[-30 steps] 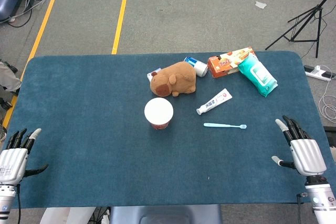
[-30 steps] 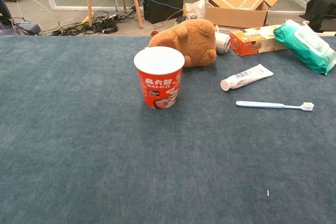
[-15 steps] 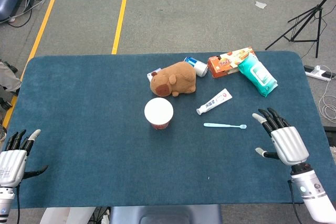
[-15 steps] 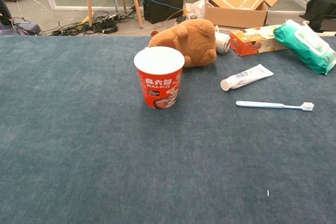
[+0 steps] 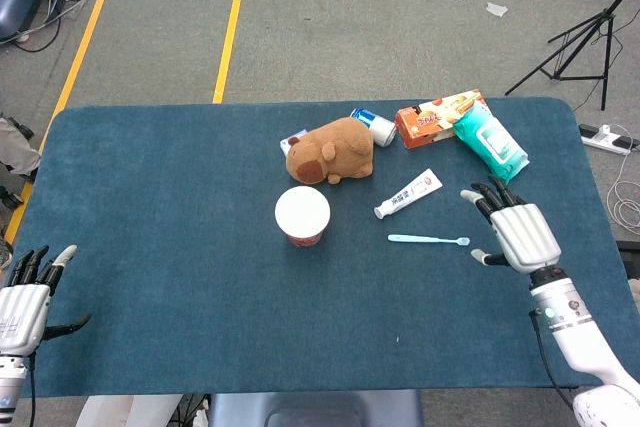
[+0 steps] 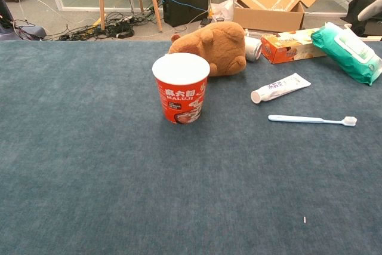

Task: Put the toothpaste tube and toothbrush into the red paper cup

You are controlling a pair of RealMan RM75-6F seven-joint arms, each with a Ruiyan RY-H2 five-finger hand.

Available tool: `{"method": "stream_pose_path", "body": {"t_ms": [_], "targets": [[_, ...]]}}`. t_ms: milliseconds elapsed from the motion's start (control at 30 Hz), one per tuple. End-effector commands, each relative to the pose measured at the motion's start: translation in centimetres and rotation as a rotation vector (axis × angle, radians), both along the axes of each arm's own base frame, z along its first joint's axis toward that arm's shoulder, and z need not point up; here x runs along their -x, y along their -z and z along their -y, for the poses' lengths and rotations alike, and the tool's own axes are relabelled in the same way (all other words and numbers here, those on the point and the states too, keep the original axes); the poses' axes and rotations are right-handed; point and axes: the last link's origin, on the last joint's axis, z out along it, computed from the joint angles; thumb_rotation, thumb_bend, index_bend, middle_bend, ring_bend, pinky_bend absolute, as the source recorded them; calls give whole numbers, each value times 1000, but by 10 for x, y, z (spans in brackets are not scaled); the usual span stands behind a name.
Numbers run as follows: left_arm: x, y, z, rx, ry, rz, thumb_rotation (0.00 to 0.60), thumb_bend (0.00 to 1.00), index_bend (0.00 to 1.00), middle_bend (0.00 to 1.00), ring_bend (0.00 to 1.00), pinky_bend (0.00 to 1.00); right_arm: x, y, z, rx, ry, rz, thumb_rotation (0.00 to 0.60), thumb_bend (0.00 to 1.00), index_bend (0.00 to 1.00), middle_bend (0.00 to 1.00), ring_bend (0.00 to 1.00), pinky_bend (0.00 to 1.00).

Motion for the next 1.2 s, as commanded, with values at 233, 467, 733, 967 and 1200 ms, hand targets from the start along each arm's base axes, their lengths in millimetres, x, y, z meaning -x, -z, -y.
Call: {"method": "stream_pose_path", "body": {"t_ms": [233, 467, 733, 967, 1200], "targets": [[0, -3, 0, -7, -1, 6, 600, 0, 71, 220, 54, 11, -8, 20, 49, -35, 45, -58, 600, 48, 223, 127, 50, 394], [0, -5, 1, -8, 0, 16, 600, 0, 71, 220, 54, 11, -9, 44, 76, -30, 52, -101, 600, 48, 238, 7, 0, 306], [0, -9, 1, -11, 3, 36, 600, 0, 71, 224, 54, 11, -10, 70, 98, -26, 57, -149, 600, 48, 273, 136, 0, 261], [0, -14, 1, -17, 1, 49, 600, 0, 71, 226, 54, 11, -12, 90, 114, -16, 74, -179, 600, 53, 324, 179, 0, 261], [1, -17, 0, -19, 2, 64, 600, 0, 71, 228, 54, 11, -14, 117, 125, -31, 89, -218, 600, 67, 339, 232, 27, 260]]}}
